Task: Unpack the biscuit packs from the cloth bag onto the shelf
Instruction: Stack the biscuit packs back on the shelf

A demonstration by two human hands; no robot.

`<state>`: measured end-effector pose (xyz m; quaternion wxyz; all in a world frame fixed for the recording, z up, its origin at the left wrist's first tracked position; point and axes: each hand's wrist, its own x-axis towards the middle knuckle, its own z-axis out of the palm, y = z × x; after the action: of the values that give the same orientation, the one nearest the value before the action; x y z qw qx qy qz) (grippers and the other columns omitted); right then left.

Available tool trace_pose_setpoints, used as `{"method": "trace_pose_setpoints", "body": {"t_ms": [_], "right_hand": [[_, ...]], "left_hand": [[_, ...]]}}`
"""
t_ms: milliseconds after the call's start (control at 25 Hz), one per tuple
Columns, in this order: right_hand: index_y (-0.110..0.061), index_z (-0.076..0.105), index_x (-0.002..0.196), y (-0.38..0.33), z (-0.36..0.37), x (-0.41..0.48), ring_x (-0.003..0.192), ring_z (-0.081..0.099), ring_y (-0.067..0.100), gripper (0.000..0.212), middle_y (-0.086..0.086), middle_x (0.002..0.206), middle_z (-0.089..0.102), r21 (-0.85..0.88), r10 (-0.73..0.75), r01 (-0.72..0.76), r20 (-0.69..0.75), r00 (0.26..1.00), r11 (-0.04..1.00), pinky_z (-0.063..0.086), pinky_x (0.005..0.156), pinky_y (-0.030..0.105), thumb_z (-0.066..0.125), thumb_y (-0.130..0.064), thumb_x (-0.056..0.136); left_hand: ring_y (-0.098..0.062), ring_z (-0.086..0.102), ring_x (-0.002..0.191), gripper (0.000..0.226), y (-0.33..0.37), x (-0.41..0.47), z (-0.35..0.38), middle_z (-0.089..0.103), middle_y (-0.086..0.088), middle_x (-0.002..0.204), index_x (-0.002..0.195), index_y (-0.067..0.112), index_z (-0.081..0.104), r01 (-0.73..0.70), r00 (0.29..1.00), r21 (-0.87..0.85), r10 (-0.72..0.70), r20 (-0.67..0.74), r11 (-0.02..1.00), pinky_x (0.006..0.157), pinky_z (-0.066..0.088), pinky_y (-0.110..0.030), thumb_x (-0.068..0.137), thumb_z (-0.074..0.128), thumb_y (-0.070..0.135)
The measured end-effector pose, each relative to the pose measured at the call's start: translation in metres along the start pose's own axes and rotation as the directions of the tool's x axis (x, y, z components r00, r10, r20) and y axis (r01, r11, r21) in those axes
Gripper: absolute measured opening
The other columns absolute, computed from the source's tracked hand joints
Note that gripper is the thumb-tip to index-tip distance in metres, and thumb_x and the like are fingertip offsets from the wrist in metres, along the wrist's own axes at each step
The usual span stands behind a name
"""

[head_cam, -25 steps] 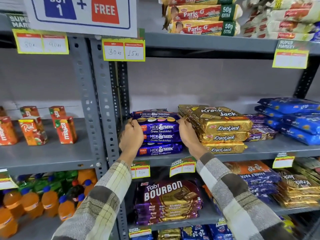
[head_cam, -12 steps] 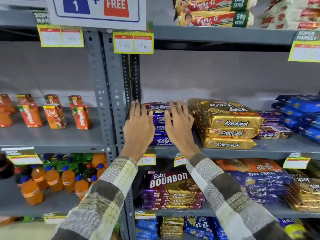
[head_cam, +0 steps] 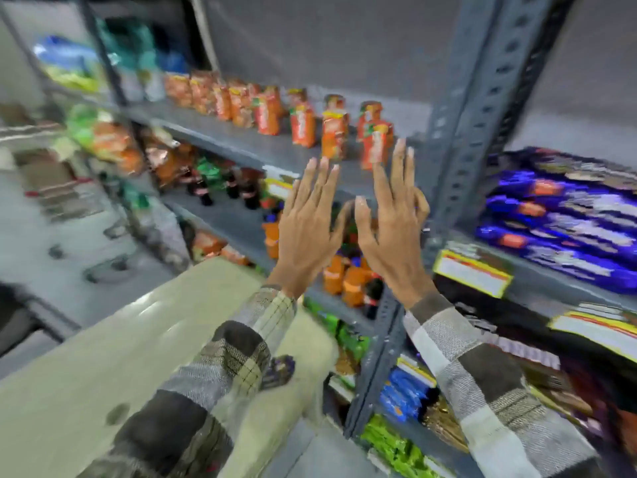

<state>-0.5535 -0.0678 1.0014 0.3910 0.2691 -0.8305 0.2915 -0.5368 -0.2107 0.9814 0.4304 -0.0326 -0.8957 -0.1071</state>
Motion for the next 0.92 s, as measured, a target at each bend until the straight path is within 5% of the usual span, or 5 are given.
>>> {"method": "trace_pose_setpoints", "body": {"t_ms": [240, 360, 480, 760, 920], "right_hand": [[-0.021, 0.014, 0.159, -0.055, 0.137, -0.042, 0.154, 0.002, 0.013, 0.062, 0.002, 0.168, 0.0, 0.309, -0.14, 0.038, 0.317, 0.938, 0.95, 0.017, 0.117, 0.039, 0.042, -0.032, 0.104], [-0.025, 0.014, 0.159, -0.069, 0.21, -0.079, 0.154, 0.007, 0.014, 0.064, -0.003, 0.168, 0.001, 0.347, -0.12, -0.069, 0.496, 0.86, 0.935, 0.022, 0.117, 0.051, 0.044, -0.03, 0.103], [-0.018, 0.021, 0.158, -0.063, 0.27, -0.126, 0.152, 0.019, 0.021, 0.062, 0.003, 0.167, 0.007, 0.288, -0.016, -0.235, 0.663, 0.748, 0.928, 0.028, 0.116, 0.05, 0.047, -0.027, 0.102], [-0.019, 0.022, 0.157, 0.001, 0.327, -0.238, 0.149, 0.026, 0.027, 0.059, 0.006, 0.166, 0.015, -0.218, 0.397, -0.508, 0.876, 0.274, 0.833, 0.028, 0.116, 0.041, 0.041, -0.035, 0.104], [-0.011, 0.046, 0.145, 0.022, 0.326, -0.278, 0.138, 0.043, 0.034, 0.051, 0.016, 0.15, 0.046, -0.411, 0.525, -0.593, 0.851, 0.024, 0.692, 0.034, 0.11, 0.038, 0.039, -0.039, 0.103]], "left_hand": [[-0.018, 0.024, 0.149, 0.058, -0.143, -0.11, -0.033, 0.032, -0.004, 0.16, 0.153, 0.016, 0.029, 0.461, 0.868, 0.119, -0.475, 0.146, 0.879, 0.12, 0.027, -0.037, 0.103, 0.034, 0.046], [-0.023, 0.037, 0.142, 0.058, -0.191, -0.18, -0.038, 0.038, -0.004, 0.157, 0.153, 0.019, 0.03, 0.716, 0.664, 0.078, -0.712, 0.23, 0.693, 0.114, 0.033, -0.039, 0.103, 0.034, 0.048], [-0.026, 0.043, 0.138, 0.058, -0.225, -0.243, -0.017, 0.042, -0.007, 0.154, 0.153, 0.018, 0.031, 0.857, 0.457, 0.037, -0.791, 0.406, 0.514, 0.114, 0.033, -0.039, 0.103, 0.034, 0.048], [-0.025, 0.04, 0.141, 0.061, -0.243, -0.326, 0.072, 0.042, -0.01, 0.153, 0.15, 0.01, 0.037, 0.954, 0.067, 0.162, -0.706, 0.706, 0.252, 0.114, 0.028, -0.032, 0.103, 0.034, 0.049], [-0.031, 0.054, 0.128, 0.05, -0.236, -0.36, 0.101, 0.062, -0.013, 0.133, 0.132, 0.009, 0.057, 0.966, -0.024, 0.191, -0.676, 0.737, 0.173, 0.101, 0.04, -0.032, 0.103, 0.036, 0.045]]}}
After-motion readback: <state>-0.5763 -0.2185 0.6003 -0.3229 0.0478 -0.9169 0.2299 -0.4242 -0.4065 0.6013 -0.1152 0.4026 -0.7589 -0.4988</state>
